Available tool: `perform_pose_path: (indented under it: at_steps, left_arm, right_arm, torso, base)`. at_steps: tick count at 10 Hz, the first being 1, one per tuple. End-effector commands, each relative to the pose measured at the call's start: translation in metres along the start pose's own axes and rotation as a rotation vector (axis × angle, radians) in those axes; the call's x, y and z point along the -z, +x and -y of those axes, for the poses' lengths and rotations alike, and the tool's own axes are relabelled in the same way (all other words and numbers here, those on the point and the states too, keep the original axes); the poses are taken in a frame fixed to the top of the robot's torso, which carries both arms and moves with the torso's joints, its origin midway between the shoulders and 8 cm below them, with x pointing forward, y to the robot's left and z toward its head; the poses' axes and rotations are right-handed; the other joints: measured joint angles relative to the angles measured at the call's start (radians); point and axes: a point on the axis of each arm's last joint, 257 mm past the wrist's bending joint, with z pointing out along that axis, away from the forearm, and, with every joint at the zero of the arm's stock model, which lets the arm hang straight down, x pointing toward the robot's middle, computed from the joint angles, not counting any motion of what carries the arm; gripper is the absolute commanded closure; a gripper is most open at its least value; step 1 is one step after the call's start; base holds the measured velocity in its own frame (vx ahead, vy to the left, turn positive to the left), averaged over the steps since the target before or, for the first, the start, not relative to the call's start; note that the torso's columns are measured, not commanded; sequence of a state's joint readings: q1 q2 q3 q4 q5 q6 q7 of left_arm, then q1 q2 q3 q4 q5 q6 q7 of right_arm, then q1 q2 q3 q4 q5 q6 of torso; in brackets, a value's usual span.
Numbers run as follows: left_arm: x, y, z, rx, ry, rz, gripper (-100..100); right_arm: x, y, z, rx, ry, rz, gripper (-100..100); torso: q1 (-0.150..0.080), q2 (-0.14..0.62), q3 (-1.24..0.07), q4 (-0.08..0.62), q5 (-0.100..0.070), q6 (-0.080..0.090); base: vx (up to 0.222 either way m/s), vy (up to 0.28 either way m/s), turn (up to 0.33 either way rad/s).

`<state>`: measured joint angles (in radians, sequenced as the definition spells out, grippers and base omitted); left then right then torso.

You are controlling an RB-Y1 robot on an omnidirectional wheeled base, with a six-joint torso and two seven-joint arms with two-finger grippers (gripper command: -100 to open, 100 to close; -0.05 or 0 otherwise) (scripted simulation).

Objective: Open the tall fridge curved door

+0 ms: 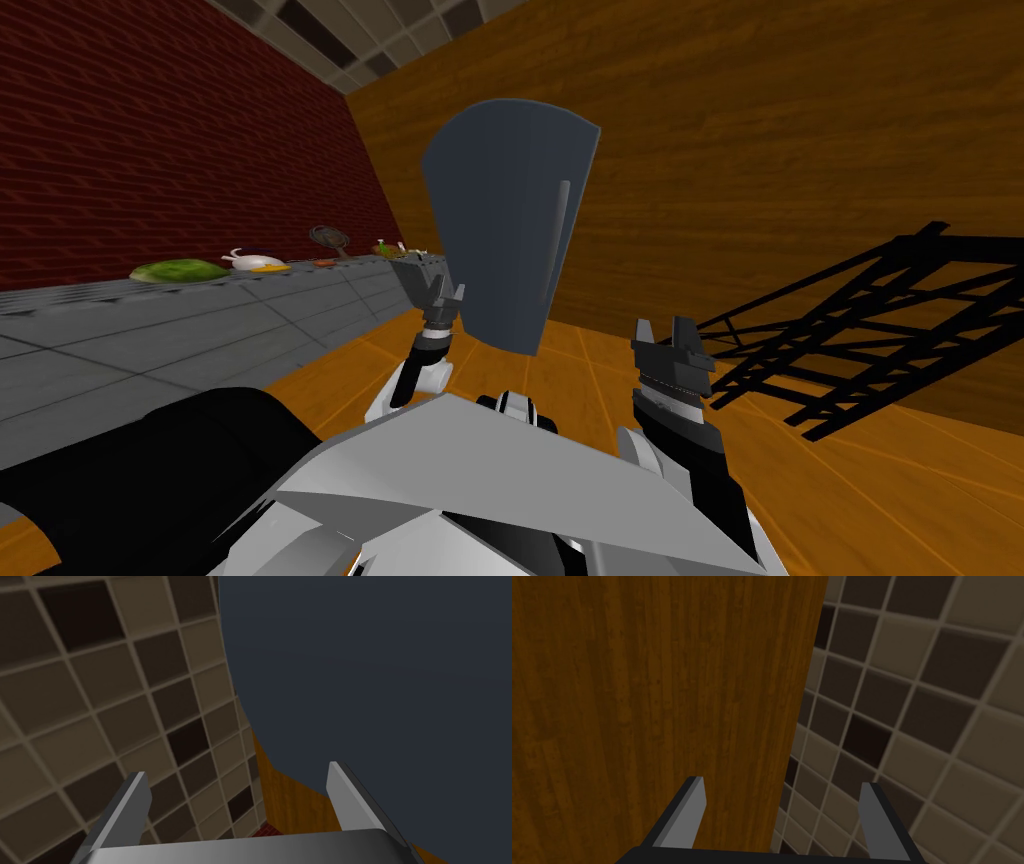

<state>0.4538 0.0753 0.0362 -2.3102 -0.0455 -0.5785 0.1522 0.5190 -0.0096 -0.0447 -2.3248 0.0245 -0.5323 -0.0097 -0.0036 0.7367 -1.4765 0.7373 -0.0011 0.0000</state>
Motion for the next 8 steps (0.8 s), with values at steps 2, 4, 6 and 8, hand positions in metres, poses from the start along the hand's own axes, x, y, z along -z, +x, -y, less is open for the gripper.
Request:
perform_pose_path:
  at_steps: [2,4,6,8]
  left_arm:
    - [-0.014,-0.015,-0.04,-0.043,-0.068,-0.026,-100]
    - [-0.026,-0.031,-0.063,-0.07,-0.106,-0.015,-100]
    - [-0.039,-0.053,-0.086,-0.098,-0.15,0.013,-100]
    - [-0.046,-0.067,-0.101,-0.108,-0.177,0.034,-100]
  right_arm:
    - [0.0,0.0,0.0,0.0,0.0,0.0,0]
    - [0.0,0.0,0.0,0.0,0.0,0.0,0]
    - [0.0,0.0,0.0,0.0,0.0,0.0,0]
    - [0.0,0.0,0.0,0.0,0.0,0.0,0]
  torso:
    - [0.002,-0.001,-0.001,0.0,0.001,0.0]
    - [0.003,0.001,0.001,0.001,0.001,0.0]
    - [0.0,0.0,-0.001,0.0,0.0,0.0]
    - [0.009,0.003,0.001,0.001,0.002,0.0]
  base:
    - [0.086,-0.185,0.069]
    - [0.092,-0.224,0.099]
    - [0.121,-0.284,0.093]
    - [0.067,-0.181,0.059]
